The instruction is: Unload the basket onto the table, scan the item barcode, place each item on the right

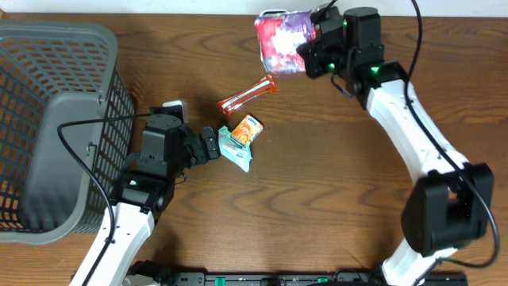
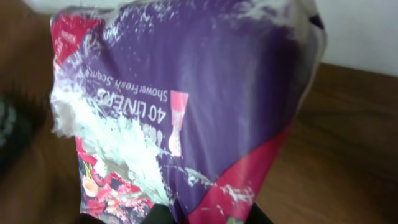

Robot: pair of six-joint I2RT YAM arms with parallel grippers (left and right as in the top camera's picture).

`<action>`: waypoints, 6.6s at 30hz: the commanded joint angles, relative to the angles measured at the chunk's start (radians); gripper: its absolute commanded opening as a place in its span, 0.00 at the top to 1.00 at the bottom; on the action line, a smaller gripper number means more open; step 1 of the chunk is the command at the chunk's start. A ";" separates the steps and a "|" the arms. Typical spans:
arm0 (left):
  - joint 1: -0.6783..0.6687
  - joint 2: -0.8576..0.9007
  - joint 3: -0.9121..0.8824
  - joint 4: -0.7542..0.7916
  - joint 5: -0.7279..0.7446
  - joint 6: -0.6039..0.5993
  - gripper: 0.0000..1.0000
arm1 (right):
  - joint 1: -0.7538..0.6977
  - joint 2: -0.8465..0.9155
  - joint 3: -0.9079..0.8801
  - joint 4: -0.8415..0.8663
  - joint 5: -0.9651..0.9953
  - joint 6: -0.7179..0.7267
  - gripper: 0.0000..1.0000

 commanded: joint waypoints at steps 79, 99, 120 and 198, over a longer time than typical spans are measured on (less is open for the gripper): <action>0.003 0.002 0.007 0.001 -0.013 -0.002 0.02 | 0.182 0.376 0.000 0.242 0.006 0.802 0.22; 0.003 0.002 0.007 0.001 -0.013 -0.002 0.02 | 0.268 0.412 0.000 0.236 0.158 1.132 0.31; 0.003 0.002 0.007 0.001 -0.013 -0.002 0.02 | 0.185 0.347 0.001 0.074 0.191 0.719 0.99; 0.003 0.002 0.007 0.001 -0.013 -0.002 0.02 | -0.144 0.183 -0.031 -0.345 0.030 0.064 0.99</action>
